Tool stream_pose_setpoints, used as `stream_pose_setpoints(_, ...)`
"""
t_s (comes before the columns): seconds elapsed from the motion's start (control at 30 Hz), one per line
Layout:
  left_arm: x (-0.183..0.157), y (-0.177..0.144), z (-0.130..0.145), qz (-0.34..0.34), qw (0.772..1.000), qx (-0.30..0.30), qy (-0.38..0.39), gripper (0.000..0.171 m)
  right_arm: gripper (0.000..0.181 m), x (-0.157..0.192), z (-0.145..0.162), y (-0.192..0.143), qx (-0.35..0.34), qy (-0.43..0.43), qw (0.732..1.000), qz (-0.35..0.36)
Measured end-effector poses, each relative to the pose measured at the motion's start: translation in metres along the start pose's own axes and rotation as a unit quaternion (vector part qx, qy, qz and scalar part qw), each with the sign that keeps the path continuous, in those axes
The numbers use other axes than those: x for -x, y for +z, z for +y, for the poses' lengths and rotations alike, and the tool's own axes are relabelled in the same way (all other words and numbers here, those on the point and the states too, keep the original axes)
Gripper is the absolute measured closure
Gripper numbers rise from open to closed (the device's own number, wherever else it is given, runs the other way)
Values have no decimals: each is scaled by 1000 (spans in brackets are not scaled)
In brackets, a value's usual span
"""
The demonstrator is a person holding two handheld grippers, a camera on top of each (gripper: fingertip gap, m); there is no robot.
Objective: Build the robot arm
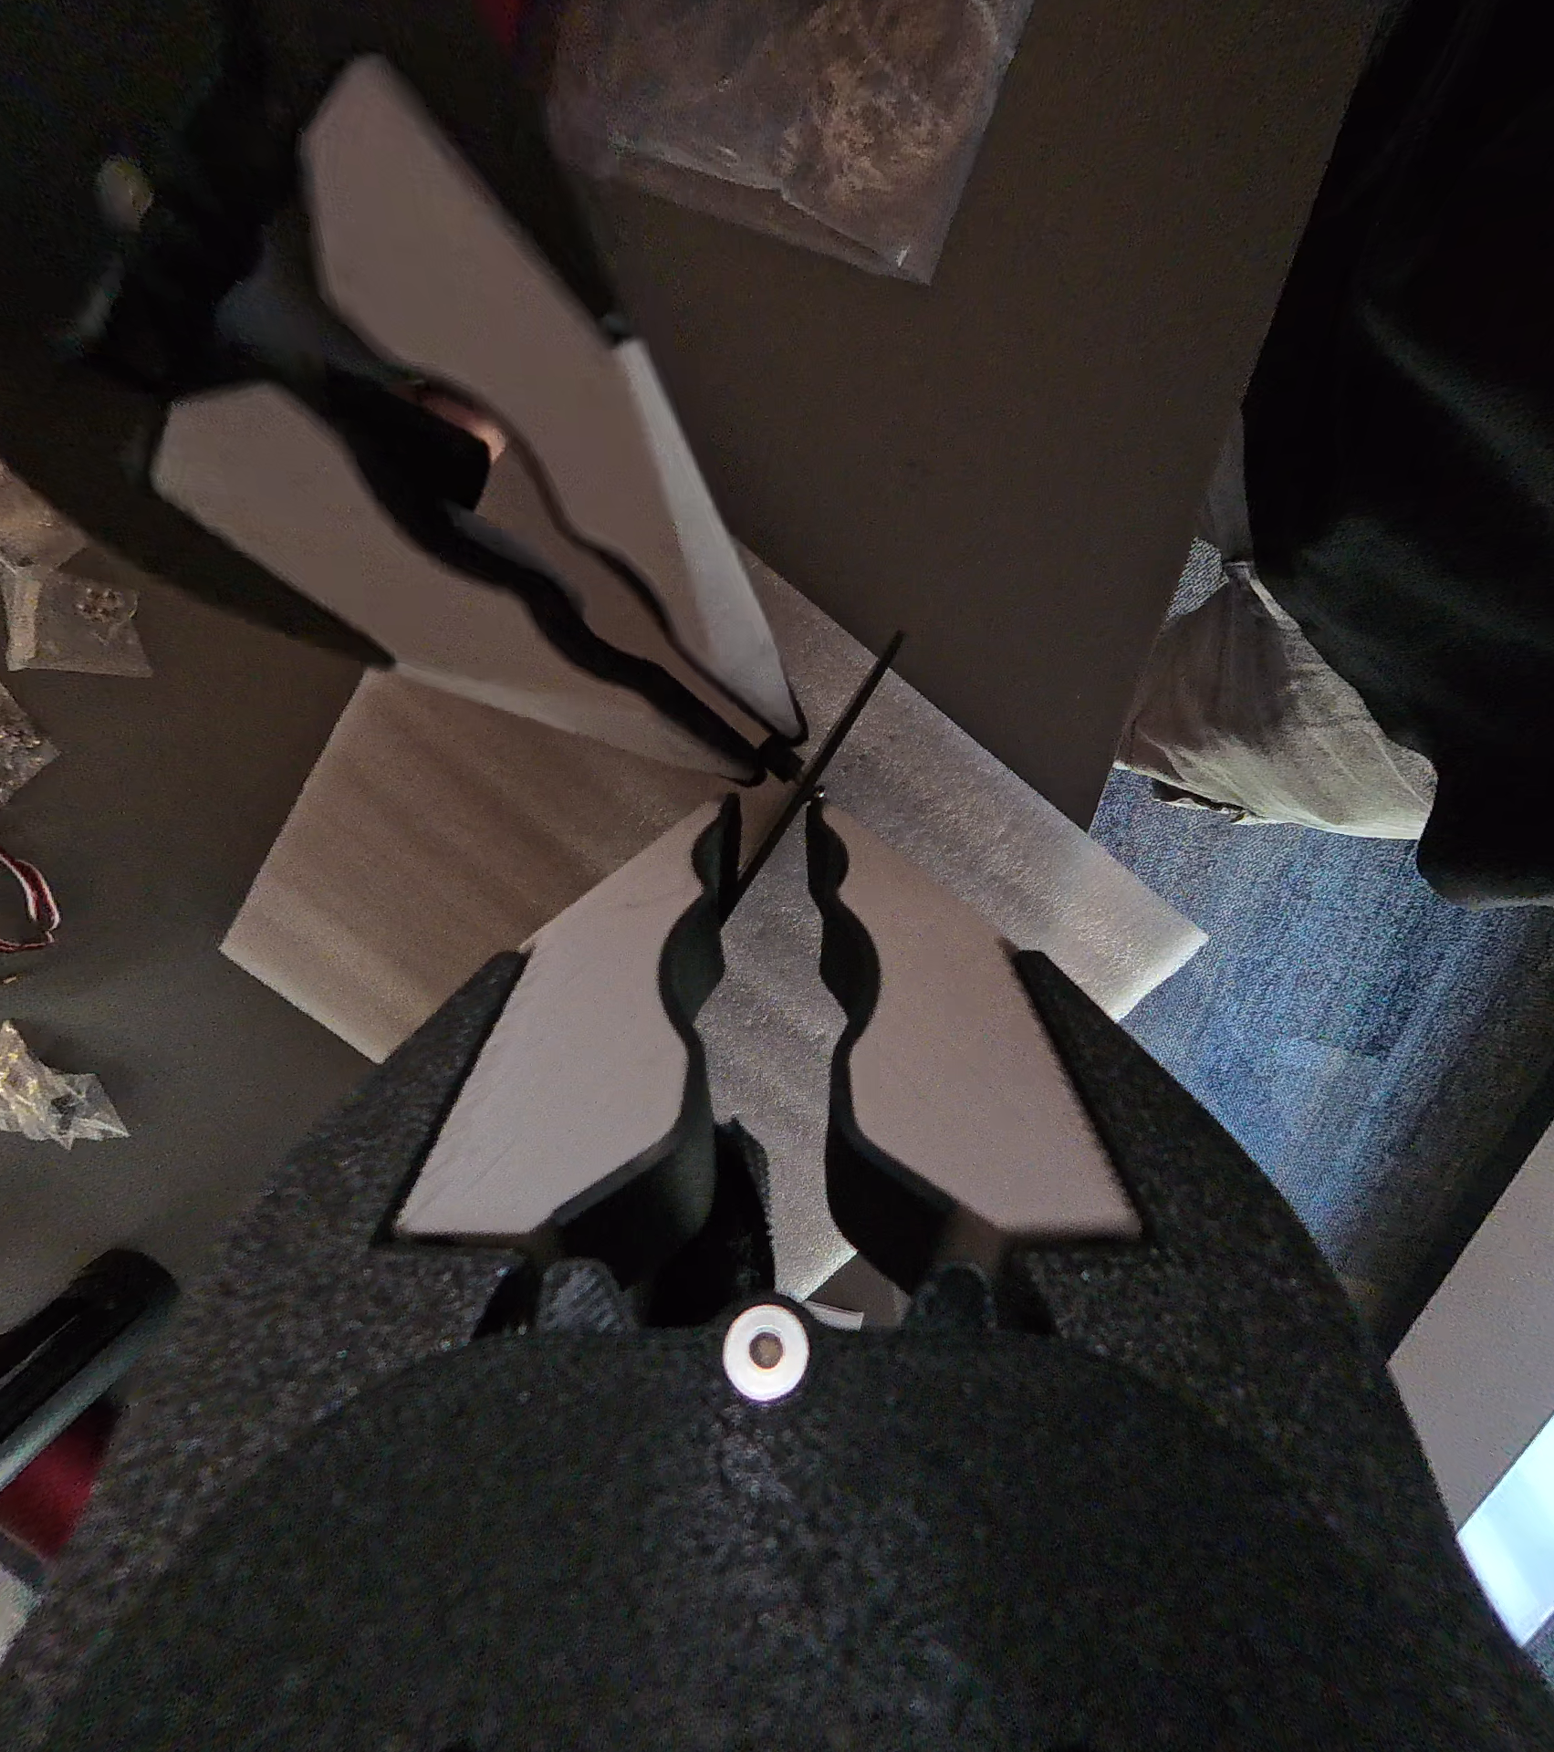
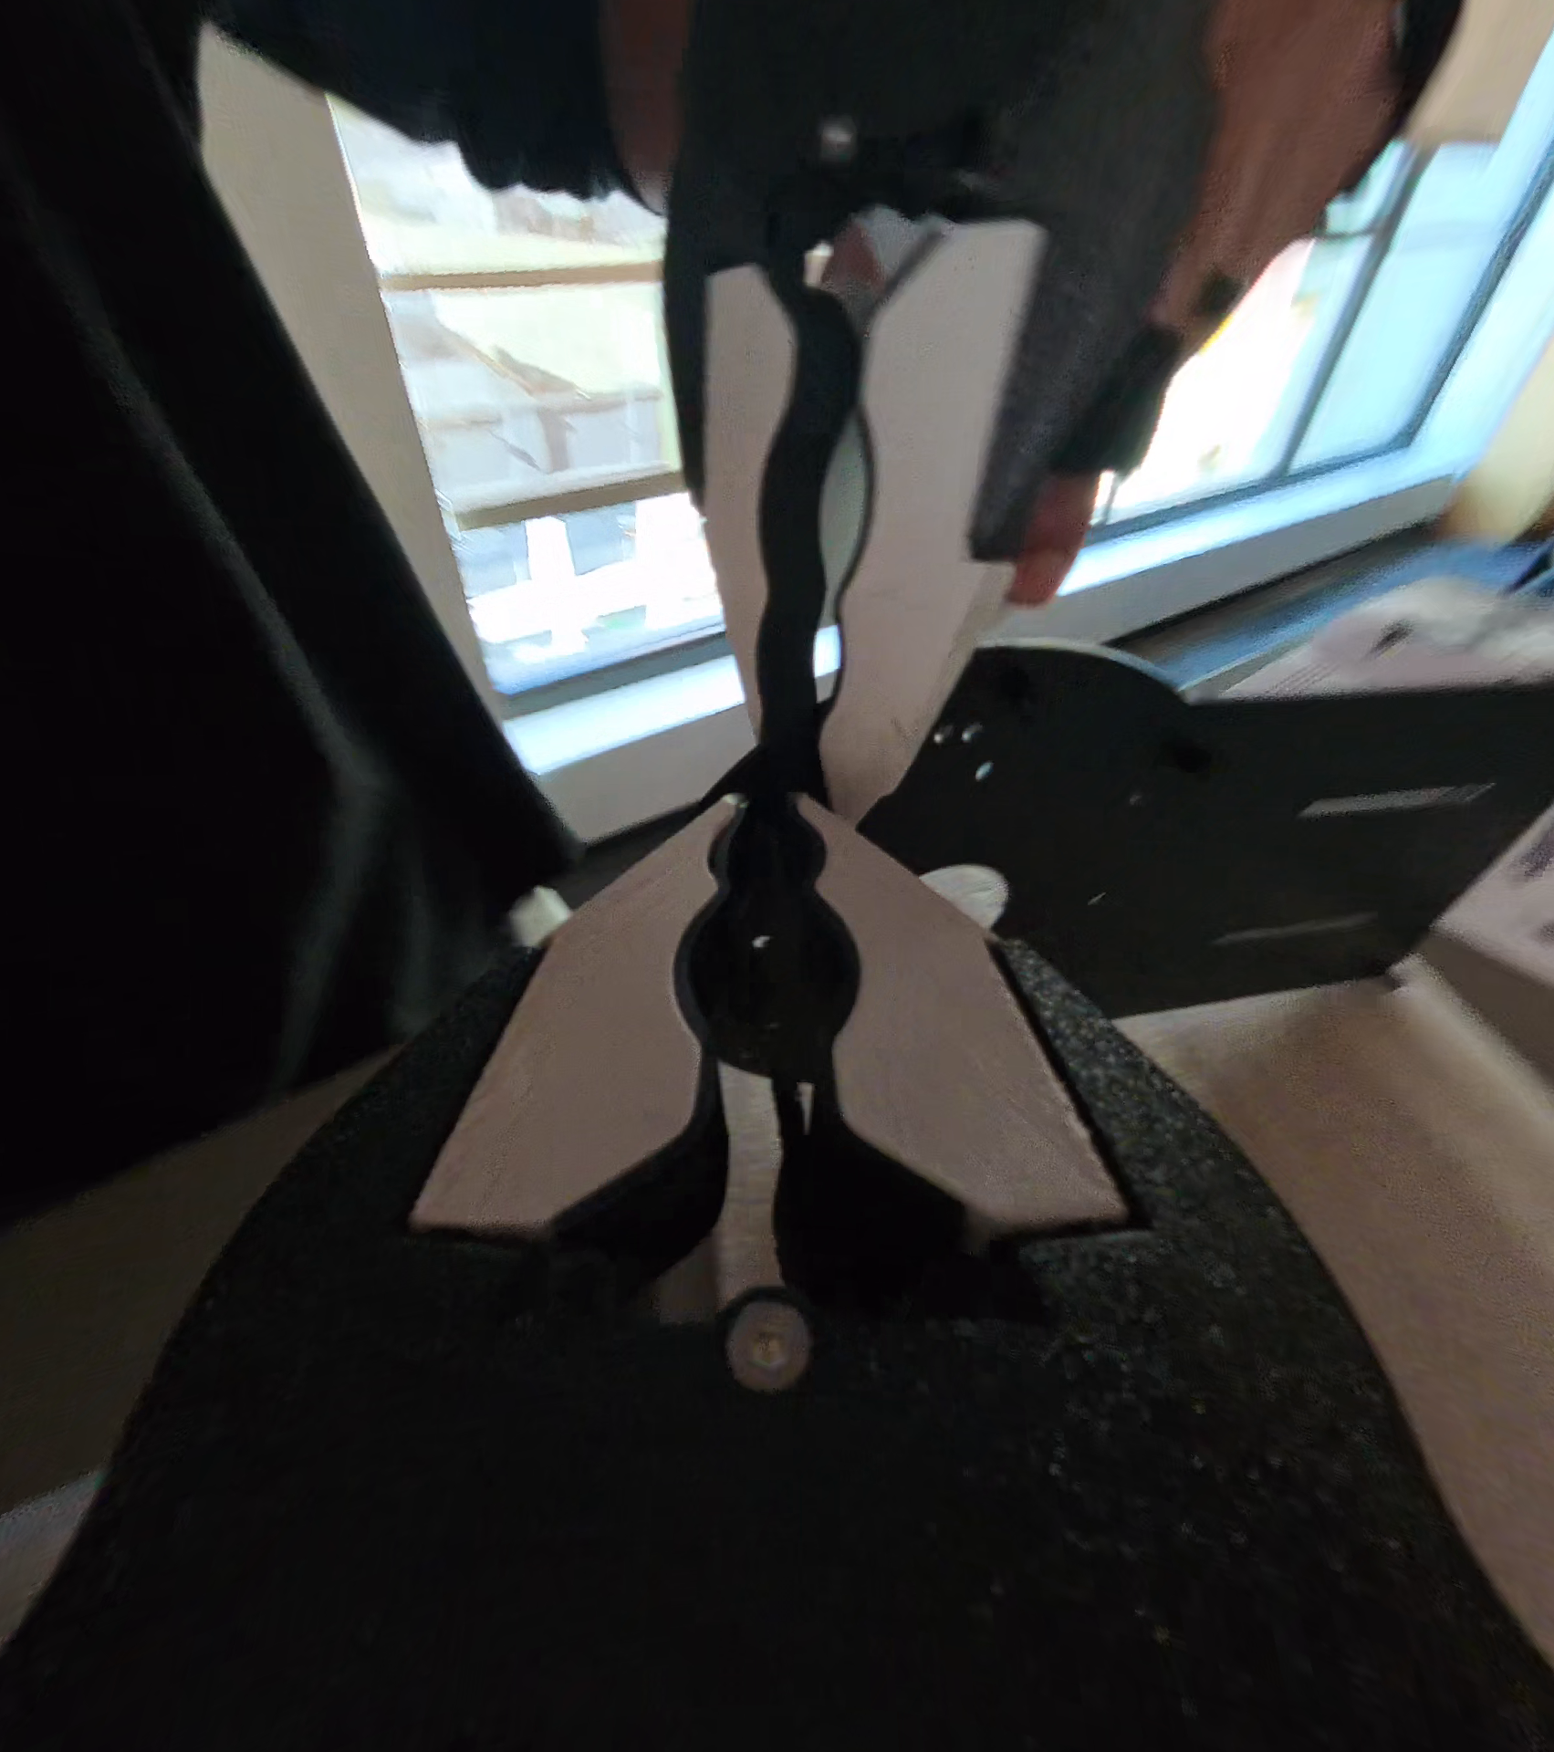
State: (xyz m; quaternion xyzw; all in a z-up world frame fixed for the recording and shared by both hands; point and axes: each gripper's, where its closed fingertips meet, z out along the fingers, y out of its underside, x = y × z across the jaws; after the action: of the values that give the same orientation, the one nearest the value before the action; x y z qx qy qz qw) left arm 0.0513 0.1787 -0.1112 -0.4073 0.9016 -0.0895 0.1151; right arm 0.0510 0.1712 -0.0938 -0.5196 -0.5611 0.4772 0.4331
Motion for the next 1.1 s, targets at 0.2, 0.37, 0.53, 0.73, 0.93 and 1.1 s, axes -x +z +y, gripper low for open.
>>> stream_pose_setpoints(0.2,0,0,0,-2,1000,3,-5,159,177,2,2,0,19,310,944,-115)
stream_pose_setpoints(0.37,-1,0,1,-9,1000,1,-11,159,178,2,1,1,18,460,877,-138)
stream_pose_setpoints(0.53,0,0,0,-17,1000,-2,-15,159,174,0,1,-1,24,410,906,-99)
stream_pose_setpoints(0.73,3,1,-2,-19,1000,-6,-14,159,143,-1,9,-8,80,130,987,47)
stream_pose_setpoints(0.93,4,1,-3,-17,1000,-8,-12,159,117,23,-2,-9,173,-98,964,178)
stream_pose_setpoints(1.1,6,1,-4,-15,1000,-6,-13,158,117,23,11,1,266,-156,930,201)
